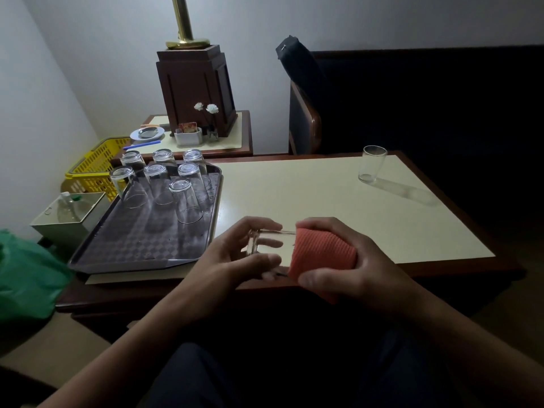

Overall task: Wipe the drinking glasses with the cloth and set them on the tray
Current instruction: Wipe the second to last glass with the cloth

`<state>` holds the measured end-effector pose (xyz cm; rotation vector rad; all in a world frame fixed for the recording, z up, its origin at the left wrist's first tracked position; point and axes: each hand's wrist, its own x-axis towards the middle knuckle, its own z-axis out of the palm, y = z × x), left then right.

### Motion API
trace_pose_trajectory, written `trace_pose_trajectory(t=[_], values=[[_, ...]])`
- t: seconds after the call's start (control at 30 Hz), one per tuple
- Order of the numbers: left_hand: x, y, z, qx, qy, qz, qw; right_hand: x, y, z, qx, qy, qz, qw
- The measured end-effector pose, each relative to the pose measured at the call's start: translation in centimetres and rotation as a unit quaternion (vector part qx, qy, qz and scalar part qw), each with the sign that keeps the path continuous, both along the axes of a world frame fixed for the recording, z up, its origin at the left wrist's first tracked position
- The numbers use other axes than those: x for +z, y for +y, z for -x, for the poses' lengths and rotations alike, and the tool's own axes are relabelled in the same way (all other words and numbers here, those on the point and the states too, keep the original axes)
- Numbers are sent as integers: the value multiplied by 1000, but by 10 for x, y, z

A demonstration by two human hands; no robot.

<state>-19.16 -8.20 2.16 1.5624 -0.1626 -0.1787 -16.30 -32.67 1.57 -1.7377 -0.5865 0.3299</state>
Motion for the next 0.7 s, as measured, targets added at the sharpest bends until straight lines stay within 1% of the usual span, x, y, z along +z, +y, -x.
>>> trace_pose_trajectory(t=[0.03, 0.07, 0.1, 0.13, 0.17, 0.2, 0.23, 0.27, 0.3, 0.33, 0.37, 0.4, 0.43, 0.47, 0.5, 0.53, 0.57, 0.6, 0.63, 0.67, 0.7], values=[[-1, -2, -2, 16, 41, 39, 998, 1, 0, 2, 5, -92, 61, 994], [-2, -4, -3, 29, 87, 72, 993, 1, -1, 3, 8, -209, 121, 970], [-3, -4, -5, 37, 130, 94, 986, -2, -2, 2, 14, -313, 154, 937], [-6, -4, -6, 37, 163, 110, 980, -4, -3, 1, 20, -378, 166, 910], [-7, -5, -6, 31, 186, 128, 974, -7, -3, -1, 17, -397, 158, 904], [-8, -5, -6, 26, 203, 150, 967, -9, -3, -1, 5, -381, 135, 915], [-10, -5, -5, 20, 211, 174, 962, -13, -3, -2, -15, -324, 94, 941], [-11, -6, -5, 11, 208, 189, 960, -13, 0, -1, -34, -226, 39, 973], [-11, -6, -4, 0, 198, 194, 961, -12, 5, -1, -35, -100, -37, 994], [-10, -7, -3, -14, 183, 191, 964, -13, 7, -2, -27, 31, -115, 993], [-9, -7, -2, -28, 170, 186, 967, -13, 7, -4, -18, 149, -170, 974], [-8, -6, -1, -37, 160, 183, 969, -11, 5, -6, -8, 224, -195, 955], [-7, -5, -2, -35, 158, 188, 969, -9, 3, -8, 0, 247, -190, 950], [-6, -3, -2, -23, 159, 198, 967, -7, 0, -11, -8, 227, -166, 960], [-6, 0, -4, -7, 162, 207, 965, -8, -4, -12, -21, 173, -136, 975], [-5, 3, -5, 4, 164, 211, 964, -8, -7, -12, -36, 100, -101, 989], [-4, 6, -6, 4, 165, 205, 965, -7, -9, -12, -53, 16, -67, 996], [-5, 8, -7, -8, 170, 192, 967, -6, -9, -10, -72, -80, -29, 994], [-5, 9, -8, -24, 183, 173, 967, -6, -9, -8, -82, -193, 11, 978], [-8, 9, -9, -44, 203, 152, 966, -6, -6, -6, -78, -316, 48, 944], [-10, 9, -8, -66, 221, 137, 963, -8, -3, -5, -62, -433, 78, 896]])
